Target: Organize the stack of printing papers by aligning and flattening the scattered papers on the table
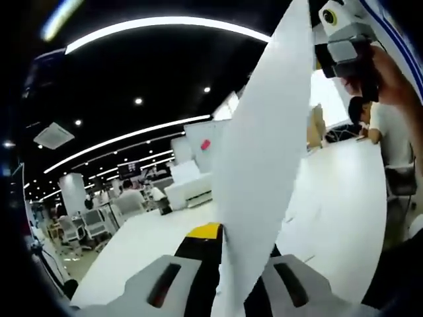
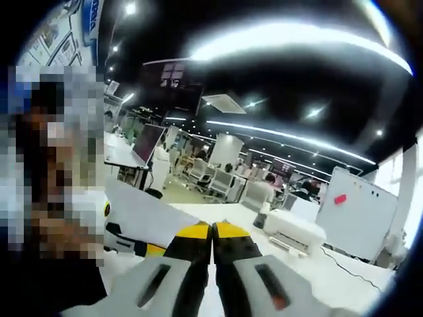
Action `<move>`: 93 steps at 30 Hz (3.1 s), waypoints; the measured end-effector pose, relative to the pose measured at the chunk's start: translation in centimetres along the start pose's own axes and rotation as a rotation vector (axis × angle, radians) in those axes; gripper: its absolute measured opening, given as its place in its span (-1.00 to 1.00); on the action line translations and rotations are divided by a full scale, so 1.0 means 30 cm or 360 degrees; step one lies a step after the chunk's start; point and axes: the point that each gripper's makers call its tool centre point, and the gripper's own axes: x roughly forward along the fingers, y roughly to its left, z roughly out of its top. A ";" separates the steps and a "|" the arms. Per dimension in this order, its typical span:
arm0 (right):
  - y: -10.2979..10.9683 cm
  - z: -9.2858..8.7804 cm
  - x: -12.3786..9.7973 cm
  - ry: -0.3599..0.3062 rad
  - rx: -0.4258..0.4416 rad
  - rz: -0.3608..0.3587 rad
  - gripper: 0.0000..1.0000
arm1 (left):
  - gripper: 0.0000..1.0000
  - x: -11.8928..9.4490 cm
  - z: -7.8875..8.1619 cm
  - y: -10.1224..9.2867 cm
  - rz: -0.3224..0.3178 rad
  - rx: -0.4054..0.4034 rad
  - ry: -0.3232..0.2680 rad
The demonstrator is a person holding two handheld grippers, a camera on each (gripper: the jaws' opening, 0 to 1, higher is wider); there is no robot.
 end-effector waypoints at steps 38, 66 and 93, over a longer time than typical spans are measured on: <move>-0.123 0.055 -0.041 -0.0163 -0.0019 -0.0240 -0.52 | -0.89 -0.038 0.011 0.038 -0.0200 -0.0707 -0.0120; -0.200 -0.022 -0.050 -0.0117 0.0091 -0.0344 -0.02 | -0.89 -0.072 0.031 0.066 -0.0226 -0.0873 -0.0172; -0.292 -0.197 -0.040 0.0056 0.0234 -0.0469 0.65 | -0.89 -0.103 -0.023 0.127 -0.0096 -0.0664 -0.0079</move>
